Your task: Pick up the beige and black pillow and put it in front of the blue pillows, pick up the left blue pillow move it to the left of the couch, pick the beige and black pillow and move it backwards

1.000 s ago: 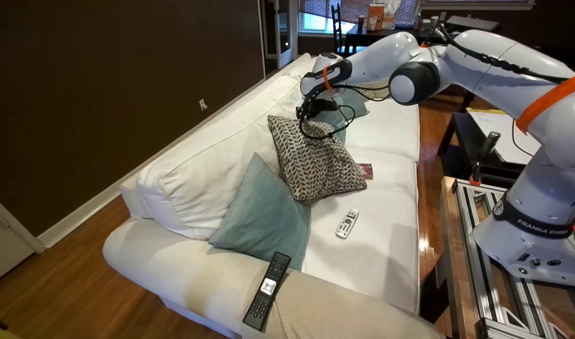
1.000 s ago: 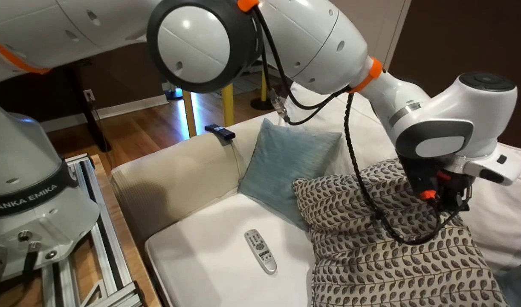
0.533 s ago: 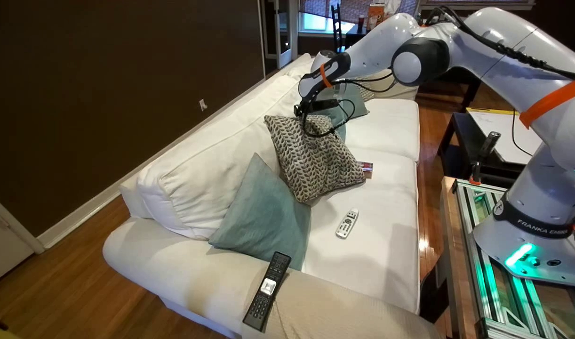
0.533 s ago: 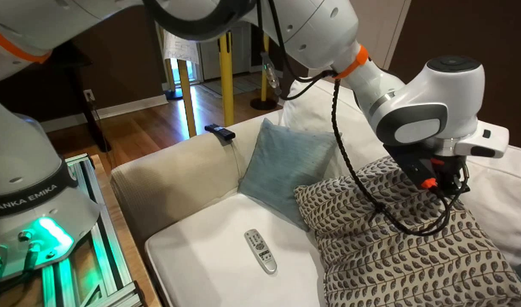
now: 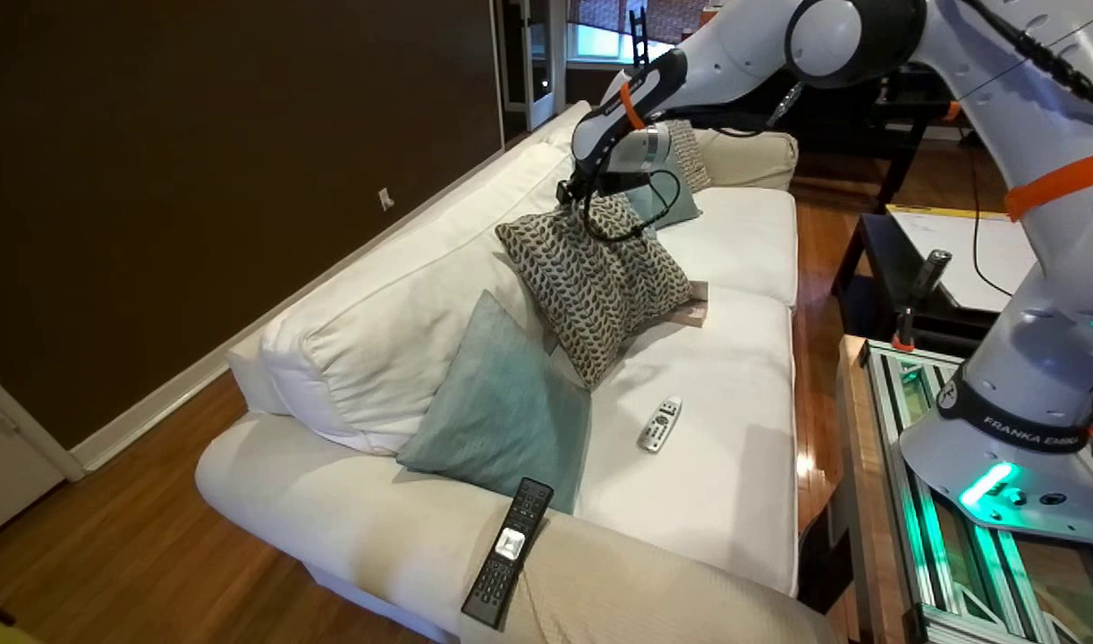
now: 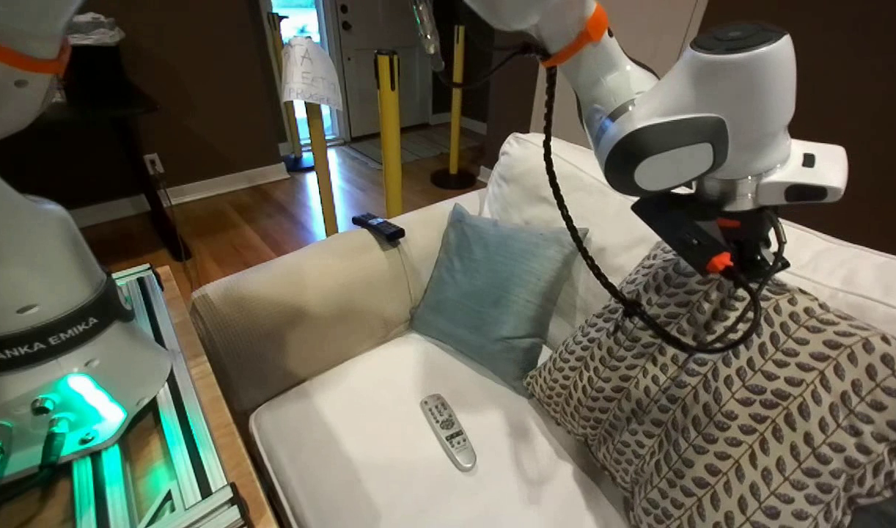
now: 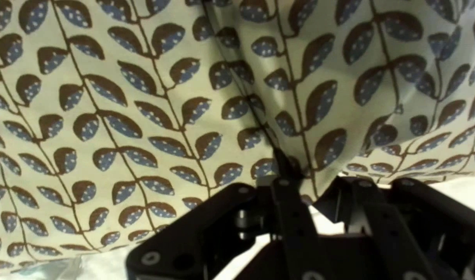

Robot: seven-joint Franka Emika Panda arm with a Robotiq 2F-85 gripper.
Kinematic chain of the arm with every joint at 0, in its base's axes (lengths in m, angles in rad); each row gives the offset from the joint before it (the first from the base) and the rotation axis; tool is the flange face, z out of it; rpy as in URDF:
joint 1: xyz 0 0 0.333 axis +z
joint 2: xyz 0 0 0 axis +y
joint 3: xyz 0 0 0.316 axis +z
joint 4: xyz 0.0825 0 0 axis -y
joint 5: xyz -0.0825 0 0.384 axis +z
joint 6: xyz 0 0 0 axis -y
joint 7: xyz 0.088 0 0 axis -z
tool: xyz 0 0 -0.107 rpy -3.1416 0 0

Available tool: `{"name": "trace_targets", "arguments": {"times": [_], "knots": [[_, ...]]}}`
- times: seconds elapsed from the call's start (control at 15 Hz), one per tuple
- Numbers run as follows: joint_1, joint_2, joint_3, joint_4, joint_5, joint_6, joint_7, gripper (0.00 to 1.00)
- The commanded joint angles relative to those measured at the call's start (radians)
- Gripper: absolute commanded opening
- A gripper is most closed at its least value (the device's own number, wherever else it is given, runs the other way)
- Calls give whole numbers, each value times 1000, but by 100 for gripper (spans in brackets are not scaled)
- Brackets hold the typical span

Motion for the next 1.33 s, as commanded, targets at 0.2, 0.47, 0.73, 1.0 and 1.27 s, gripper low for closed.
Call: {"name": "trace_targets", "arguments": {"times": [0.2,0.47,0.73,1.0,1.27], "knots": [[-147,-218,210,-221,32,-31,-99,3],[-196,-263,251,-264,42,-94,-140,3],[-194,-261,240,-268,43,-93,-157,37],[-196,-274,248,-255,73,-67,-160,66],[-203,-313,255,-258,158,-105,-129,96]]}}
